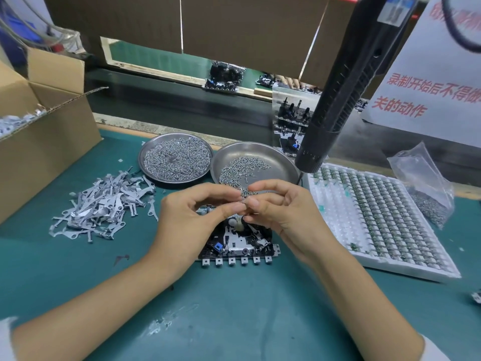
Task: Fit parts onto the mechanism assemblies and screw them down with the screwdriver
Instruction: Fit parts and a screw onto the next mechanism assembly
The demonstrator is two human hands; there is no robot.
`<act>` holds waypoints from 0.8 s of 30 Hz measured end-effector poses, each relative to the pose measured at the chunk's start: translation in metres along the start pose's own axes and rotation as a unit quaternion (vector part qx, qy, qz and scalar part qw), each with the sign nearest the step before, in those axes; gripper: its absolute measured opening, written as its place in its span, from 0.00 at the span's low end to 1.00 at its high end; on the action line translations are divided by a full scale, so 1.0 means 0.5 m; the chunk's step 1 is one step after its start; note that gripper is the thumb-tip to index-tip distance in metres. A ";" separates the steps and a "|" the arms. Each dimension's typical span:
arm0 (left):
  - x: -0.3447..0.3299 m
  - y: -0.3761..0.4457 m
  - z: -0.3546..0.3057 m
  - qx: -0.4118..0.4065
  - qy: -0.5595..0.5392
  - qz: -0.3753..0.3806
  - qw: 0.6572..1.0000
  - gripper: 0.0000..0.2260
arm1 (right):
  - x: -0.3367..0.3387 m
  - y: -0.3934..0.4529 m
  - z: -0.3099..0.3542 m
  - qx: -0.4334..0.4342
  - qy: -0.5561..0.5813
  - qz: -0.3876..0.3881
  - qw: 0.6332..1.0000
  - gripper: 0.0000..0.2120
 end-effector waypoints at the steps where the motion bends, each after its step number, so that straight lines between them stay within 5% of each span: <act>1: 0.000 0.000 0.000 -0.001 0.000 0.002 1.000 0.08 | 0.000 0.000 -0.001 -0.003 -0.001 0.002 1.000 0.14; 11: -0.018 -0.002 -0.004 0.000 -0.018 0.046 0.999 0.08 | -0.012 -0.003 -0.008 -0.036 0.044 0.039 0.998 0.10; 17: -0.028 -0.008 -0.010 -0.021 0.024 0.067 0.997 0.09 | -0.012 -0.008 0.008 -0.021 -0.021 0.056 0.998 0.08; 21: -0.014 -0.006 -0.001 -0.008 0.026 0.034 0.999 0.07 | 0.043 -0.024 0.055 -0.022 -0.266 0.086 0.960 0.02; 24: -0.001 -0.003 0.010 0.028 -0.015 -0.002 1.000 0.07 | 0.180 -0.021 0.099 -0.017 -0.489 -0.054 0.871 0.03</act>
Point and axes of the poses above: each hand's wrist, its own y-axis towards the middle knuckle, its own x-axis out of the back of the hand, z = x × y, the point moved 8 cm from there along y, towards the middle knuckle, and after that the axes turned 8 degrees about -y, right-handed, at the moved point
